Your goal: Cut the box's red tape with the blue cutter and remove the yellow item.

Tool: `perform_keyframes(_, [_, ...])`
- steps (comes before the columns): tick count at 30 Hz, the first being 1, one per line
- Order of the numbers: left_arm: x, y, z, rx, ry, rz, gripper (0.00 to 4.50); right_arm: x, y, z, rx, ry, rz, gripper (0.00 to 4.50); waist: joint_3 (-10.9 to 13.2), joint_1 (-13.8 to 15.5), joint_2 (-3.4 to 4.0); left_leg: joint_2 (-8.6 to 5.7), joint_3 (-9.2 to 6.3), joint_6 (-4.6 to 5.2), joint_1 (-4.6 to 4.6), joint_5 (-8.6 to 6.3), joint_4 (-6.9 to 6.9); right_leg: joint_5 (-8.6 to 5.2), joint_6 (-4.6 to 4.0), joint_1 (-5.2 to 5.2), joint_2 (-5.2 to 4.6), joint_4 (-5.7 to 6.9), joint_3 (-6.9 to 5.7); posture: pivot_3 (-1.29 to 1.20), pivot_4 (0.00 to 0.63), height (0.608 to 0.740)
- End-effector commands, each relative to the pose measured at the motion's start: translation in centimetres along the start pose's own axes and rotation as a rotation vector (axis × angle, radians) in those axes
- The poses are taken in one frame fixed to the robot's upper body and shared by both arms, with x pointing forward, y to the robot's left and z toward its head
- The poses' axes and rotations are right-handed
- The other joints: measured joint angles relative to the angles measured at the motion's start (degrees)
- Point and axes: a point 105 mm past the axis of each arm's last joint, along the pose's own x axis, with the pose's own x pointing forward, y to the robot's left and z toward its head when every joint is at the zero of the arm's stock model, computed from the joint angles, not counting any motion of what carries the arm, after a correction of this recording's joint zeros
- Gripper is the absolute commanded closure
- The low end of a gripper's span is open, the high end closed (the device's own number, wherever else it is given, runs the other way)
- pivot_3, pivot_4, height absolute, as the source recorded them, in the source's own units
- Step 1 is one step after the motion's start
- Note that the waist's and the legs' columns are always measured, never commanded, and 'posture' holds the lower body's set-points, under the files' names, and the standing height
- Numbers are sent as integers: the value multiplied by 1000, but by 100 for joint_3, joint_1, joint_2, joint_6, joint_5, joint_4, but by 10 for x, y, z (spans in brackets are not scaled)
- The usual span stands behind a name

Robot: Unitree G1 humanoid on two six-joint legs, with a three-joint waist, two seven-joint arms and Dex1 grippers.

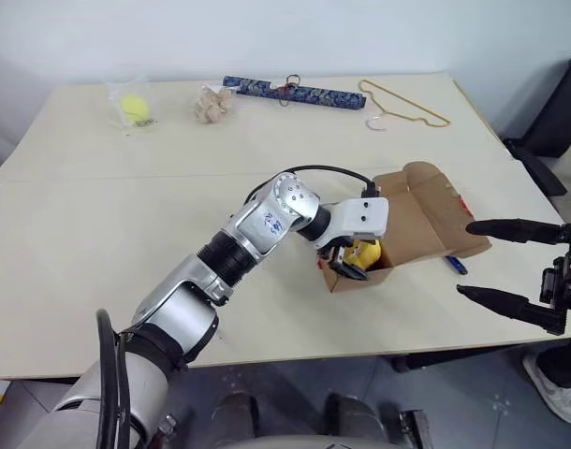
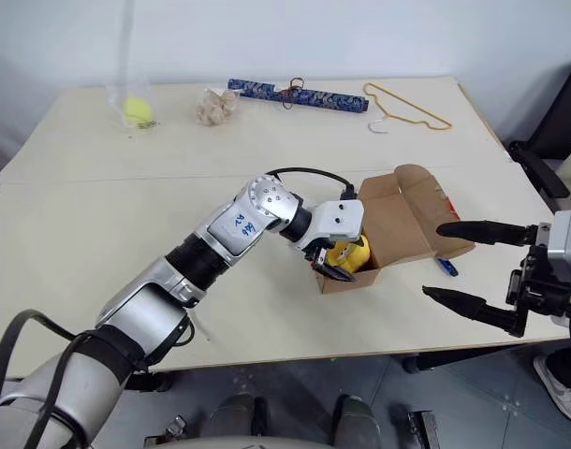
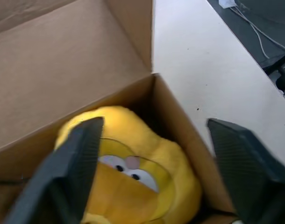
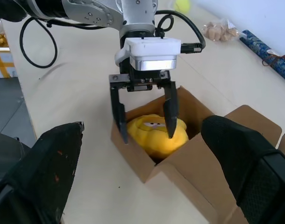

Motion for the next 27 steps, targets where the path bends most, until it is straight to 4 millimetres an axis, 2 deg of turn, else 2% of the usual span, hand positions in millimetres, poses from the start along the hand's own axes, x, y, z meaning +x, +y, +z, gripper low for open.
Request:
perform_keyframes(1, [-2,10,-4,-8,15,51,2142,-3,0,8,-41,-17,-36,0,0,-15,0,1,-1,4,0,-2,10,3,-4,2,0,2,1,0,150,740])
perform_keyframes(9, [-9,18,-4,-15,2,91,4476,-2,-1,6,-36,-16,-45,0,0,-17,0,2,-5,8,-1,-4,18,6,-7,-1,0,14,3,0,150,740])
perform_keyframes(15, [-9,19,5,-69,-99,113,4476,0,0,4,-20,-14,-34,0,1,-7,0,1,-4,8,-10,-4,16,7,-5,-17,0,25,3,0,150,740])
perform_keyframes(16, [-10,19,7,-70,-110,119,4036,1,0,4,-16,-12,-31,0,1,-5,0,1,-4,7,-12,-4,16,7,-5,-21,0,29,3,0,150,740])
perform_keyframes(19, [-12,21,12,-81,-144,127,3268,0,1,3,-7,-9,-28,0,1,-3,0,1,-4,7,-12,-3,13,7,-4,-24,0,33,3,0,150,740])
perform_keyframes(23, [-23,29,33,-115,-253,129,1964,0,1,2,9,-2,-21,0,2,-4,-1,1,-4,7,-12,-4,12,8,-3,-24,0,31,2,0,150,740])
perform_keyframes(25, [-27,33,36,-117,-268,139,1393,0,2,1,13,-1,-20,0,2,-1,-1,1,-4,7,-13,-3,12,8,-3,-24,0,31,2,0,150,740])
perform_keyframes(27, [-27,41,33,-107,-251,191,1393,0,2,1,17,-1,-21,0,2,-2,-1,1,-3,7,-13,-4,12,8,-3,-24,0,29,2,0,150,740])
